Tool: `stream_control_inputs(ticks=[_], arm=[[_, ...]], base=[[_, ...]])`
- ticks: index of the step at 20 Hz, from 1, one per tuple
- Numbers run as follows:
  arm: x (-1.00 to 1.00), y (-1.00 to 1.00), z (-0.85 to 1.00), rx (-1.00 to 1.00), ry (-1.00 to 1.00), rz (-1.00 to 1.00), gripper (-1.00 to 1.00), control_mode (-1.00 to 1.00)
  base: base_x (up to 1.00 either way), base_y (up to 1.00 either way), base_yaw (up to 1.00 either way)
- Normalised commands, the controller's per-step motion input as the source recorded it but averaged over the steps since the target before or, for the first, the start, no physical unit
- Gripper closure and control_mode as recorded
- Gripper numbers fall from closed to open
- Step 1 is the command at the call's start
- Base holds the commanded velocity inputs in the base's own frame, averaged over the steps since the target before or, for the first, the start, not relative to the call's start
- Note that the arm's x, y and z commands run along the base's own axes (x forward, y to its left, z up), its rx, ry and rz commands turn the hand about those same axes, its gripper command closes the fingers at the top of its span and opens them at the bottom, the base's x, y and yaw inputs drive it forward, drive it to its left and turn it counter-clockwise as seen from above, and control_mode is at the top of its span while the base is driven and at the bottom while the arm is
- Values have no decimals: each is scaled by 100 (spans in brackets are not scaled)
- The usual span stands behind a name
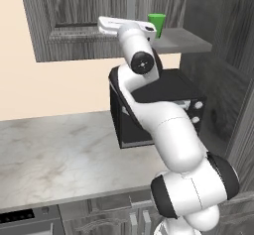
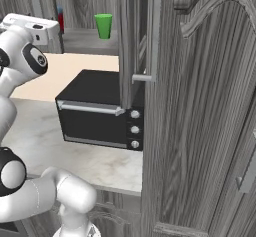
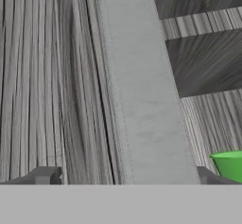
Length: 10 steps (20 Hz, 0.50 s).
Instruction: Open the cabinet directly in front. Then move the liquor and the cup to the dining counter with the candle on it.
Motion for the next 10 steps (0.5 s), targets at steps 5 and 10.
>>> stream_control_inputs(ticks=[5, 10], arm=[[34, 0, 0, 0, 0, 0, 100, -100], [17, 1, 0, 0, 0, 0, 100, -100]], base=[[0, 0, 0], [0, 0, 0]])
